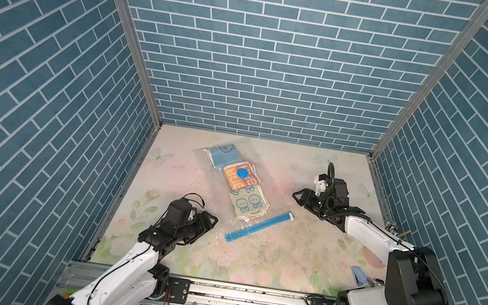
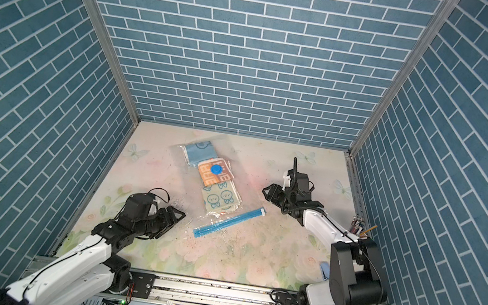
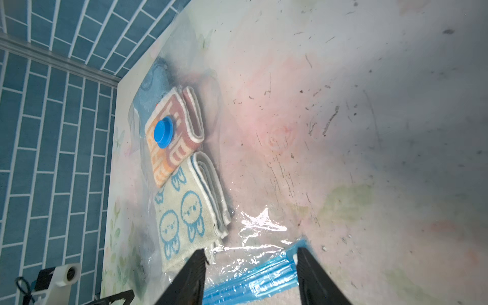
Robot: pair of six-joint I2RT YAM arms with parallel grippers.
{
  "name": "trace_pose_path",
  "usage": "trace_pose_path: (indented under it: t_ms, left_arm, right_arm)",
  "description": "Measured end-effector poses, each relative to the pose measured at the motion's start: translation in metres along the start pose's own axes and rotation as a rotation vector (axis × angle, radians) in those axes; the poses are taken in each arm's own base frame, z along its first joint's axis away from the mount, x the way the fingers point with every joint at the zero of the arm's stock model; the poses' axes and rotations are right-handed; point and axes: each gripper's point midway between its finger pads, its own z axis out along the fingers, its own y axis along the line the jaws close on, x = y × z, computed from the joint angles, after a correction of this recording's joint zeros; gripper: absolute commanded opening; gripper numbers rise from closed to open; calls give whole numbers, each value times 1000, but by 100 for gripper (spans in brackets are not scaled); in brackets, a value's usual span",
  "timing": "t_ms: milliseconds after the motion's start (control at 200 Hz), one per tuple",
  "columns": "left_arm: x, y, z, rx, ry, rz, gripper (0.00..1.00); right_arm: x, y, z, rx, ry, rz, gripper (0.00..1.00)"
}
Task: Place the folded towel into the vacuum bag
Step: Close the vacuum bag at the center of the board, then adjust the vacuum bag at the center of the board.
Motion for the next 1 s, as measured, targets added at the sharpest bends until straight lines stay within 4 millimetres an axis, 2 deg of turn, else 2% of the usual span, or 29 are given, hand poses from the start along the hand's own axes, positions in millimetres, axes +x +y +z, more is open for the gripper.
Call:
trace_pose_path:
  t_ms: [150,365,485,580,640,730,1000]
  left_arm:
    - [-13,-9,16,27,26,6,73]
    - [-44,-26,28,90,-38,33,62]
    - [-54,-30,36,104,-67,53,60]
    - [-61,-28,42,99,-90,58,54]
    - [-65,-26,47,96,-103,61,46]
    - [-70,-23,53,89,-118,53,41]
    - [-82,-25,69,102,-140,37,21]
  right_arm:
    - [1,0,23,-25,90,-24,59]
    - [-9,0,55,-60,155,-45,59]
    - [-12,0,67,-71,175,-48,59]
    - [-16,0,77,-82,189,-55,59]
    - [-19,-1,84,-87,197,-53,60]
    - [-23,-1,95,-98,207,-51,60]
    - [-19,4,117,-133,251,-52,59]
